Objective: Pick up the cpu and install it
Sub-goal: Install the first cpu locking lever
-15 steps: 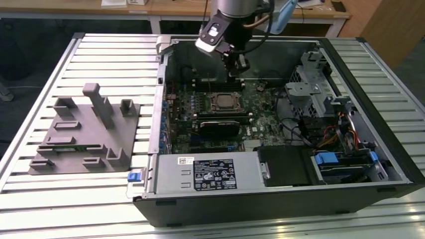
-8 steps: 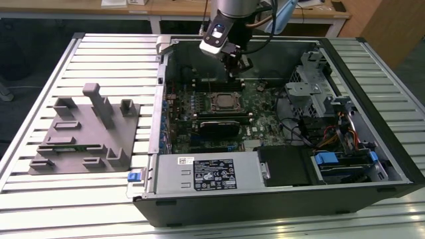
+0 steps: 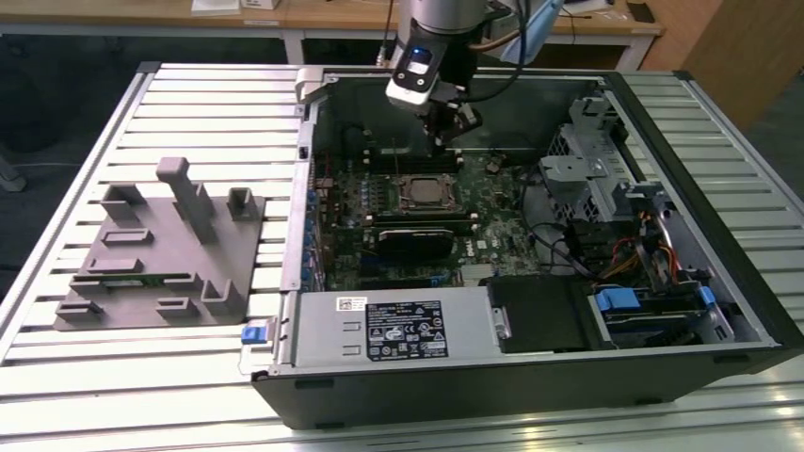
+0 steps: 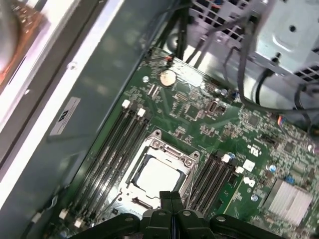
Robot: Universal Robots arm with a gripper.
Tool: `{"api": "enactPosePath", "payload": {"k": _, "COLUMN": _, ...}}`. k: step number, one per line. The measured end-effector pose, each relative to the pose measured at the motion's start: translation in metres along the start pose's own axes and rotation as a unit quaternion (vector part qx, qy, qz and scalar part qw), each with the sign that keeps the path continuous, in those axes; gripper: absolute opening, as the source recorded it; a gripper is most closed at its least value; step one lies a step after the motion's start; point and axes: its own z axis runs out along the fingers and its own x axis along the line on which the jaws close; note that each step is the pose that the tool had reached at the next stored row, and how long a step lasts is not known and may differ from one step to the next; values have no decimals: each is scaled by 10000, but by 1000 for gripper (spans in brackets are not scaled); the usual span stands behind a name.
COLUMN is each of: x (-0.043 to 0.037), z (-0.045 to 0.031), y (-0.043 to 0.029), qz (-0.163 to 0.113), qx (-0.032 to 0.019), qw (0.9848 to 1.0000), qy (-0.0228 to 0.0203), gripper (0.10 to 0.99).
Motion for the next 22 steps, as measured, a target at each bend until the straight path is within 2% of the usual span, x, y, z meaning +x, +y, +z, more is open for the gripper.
{"api": "enactPosePath", "payload": {"k": 3, "x": 0, "z": 0, "y": 0, "qz": -277, "qx": -7, "qw": 9996, "qy": 12, "gripper": 106}}
{"api": "enactPosePath", "payload": {"k": 6, "x": 0, "z": 1, "y": 0, "qz": -543, "qx": -15, "qw": 9985, "qy": 23, "gripper": 106}}
{"api": "enactPosePath", "payload": {"k": 11, "x": 0, "z": 1, "y": 0, "qz": -970, "qx": -20, "qw": 9953, "qy": 32, "gripper": 106}}
{"api": "enactPosePath", "payload": {"k": 14, "x": 0, "z": 1, "y": 0, "qz": -1165, "qx": 22, "qw": 9932, "qy": 4, "gripper": 106}}
{"api": "enactPosePath", "payload": {"k": 15, "x": 0, "z": 1, "y": 0, "qz": -1230, "qx": 35, "qw": 9924, "qy": -1, "gripper": 106}}
{"api": "enactPosePath", "payload": {"k": 18, "x": 0, "z": 2, "y": 0, "qz": -1425, "qx": 43, "qw": 9898, "qy": 26, "gripper": 106}}
{"api": "enactPosePath", "payload": {"k": 22, "x": 0, "z": 4, "y": 0, "qz": -1769, "qx": 36, "qw": 9842, "qy": 41, "gripper": 106}}
